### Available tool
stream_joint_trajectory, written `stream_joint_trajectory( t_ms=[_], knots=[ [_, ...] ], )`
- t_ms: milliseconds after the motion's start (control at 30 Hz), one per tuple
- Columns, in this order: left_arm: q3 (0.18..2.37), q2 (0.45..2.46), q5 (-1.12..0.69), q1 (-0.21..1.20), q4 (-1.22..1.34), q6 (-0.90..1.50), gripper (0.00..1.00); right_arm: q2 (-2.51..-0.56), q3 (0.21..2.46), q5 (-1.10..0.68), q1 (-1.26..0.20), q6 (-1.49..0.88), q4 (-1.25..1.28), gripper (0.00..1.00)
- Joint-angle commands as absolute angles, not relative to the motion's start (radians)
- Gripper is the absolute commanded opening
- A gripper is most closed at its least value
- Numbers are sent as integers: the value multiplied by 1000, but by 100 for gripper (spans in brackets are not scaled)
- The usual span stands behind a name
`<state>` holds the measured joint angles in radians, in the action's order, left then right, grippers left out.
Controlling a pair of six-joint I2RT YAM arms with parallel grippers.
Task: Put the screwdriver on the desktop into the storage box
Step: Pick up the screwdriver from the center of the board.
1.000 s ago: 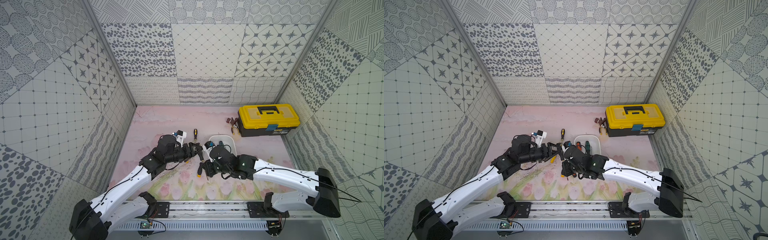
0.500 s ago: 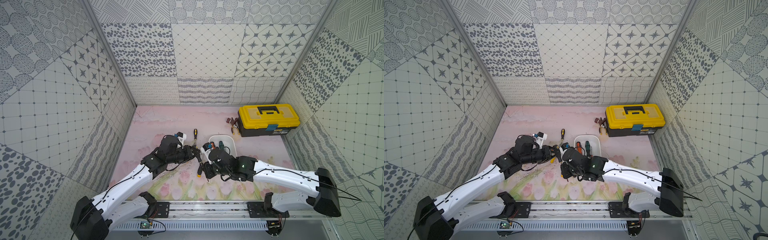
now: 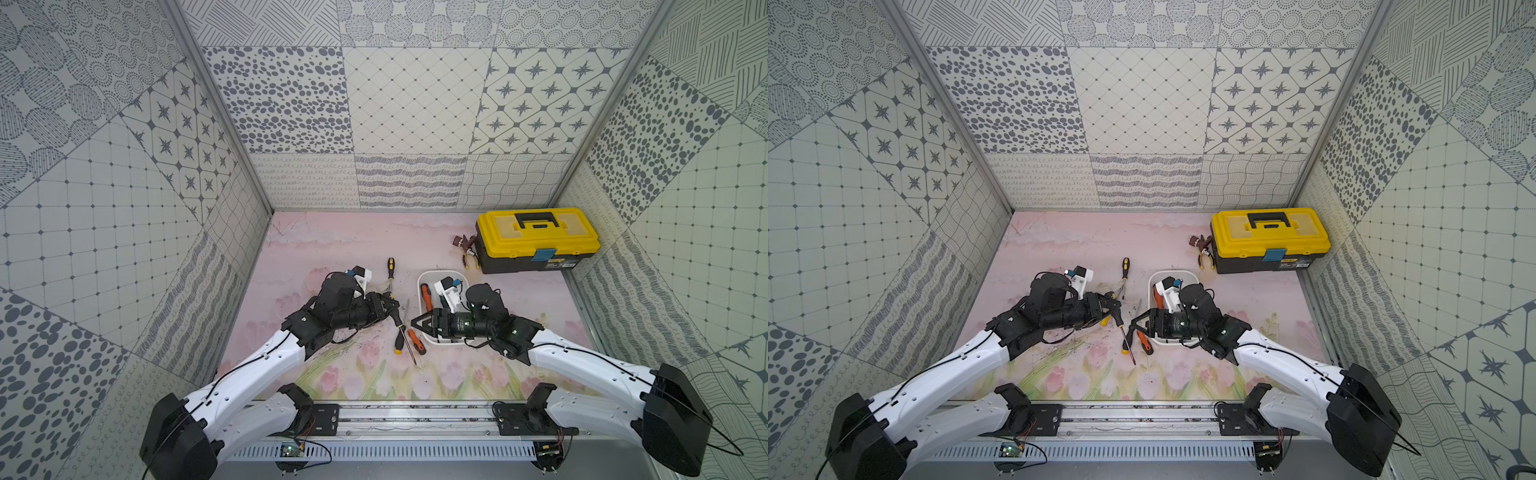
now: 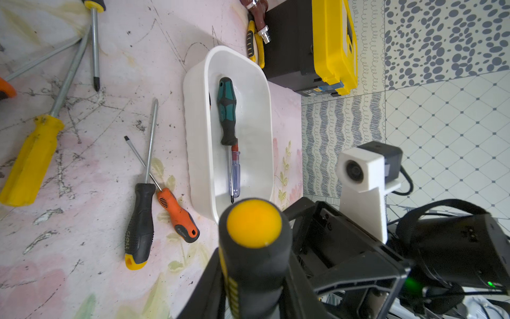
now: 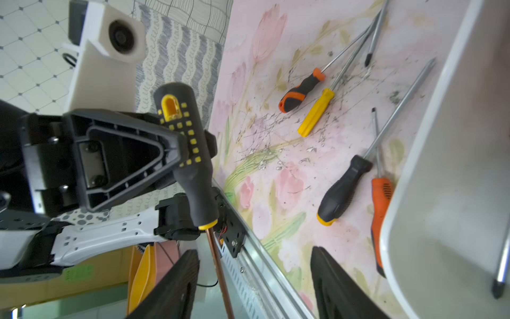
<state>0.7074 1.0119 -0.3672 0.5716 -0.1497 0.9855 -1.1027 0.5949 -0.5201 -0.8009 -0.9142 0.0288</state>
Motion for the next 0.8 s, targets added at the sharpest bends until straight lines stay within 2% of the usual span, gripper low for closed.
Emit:
stream_joint_trajectory(
  t_ms=[0, 367, 567, 633, 767],
  knots=[
    [689, 1007, -462, 549, 2, 1022, 0, -1067, 588, -670, -802, -969, 227, 70],
    [663, 1036, -580, 534, 155, 1084, 0, -1127, 612, -649, -810, -922, 169, 49],
    [652, 1040, -588, 529, 174, 1091, 0, -1139, 620, -659, -825, -917, 186, 27],
    [648, 1037, -586, 529, 173, 1091, 0, -1137, 620, -654, -825, -916, 184, 16],
    [638, 1031, -580, 528, 185, 1094, 0, -1138, 620, -652, -828, -917, 181, 16]
  ],
)
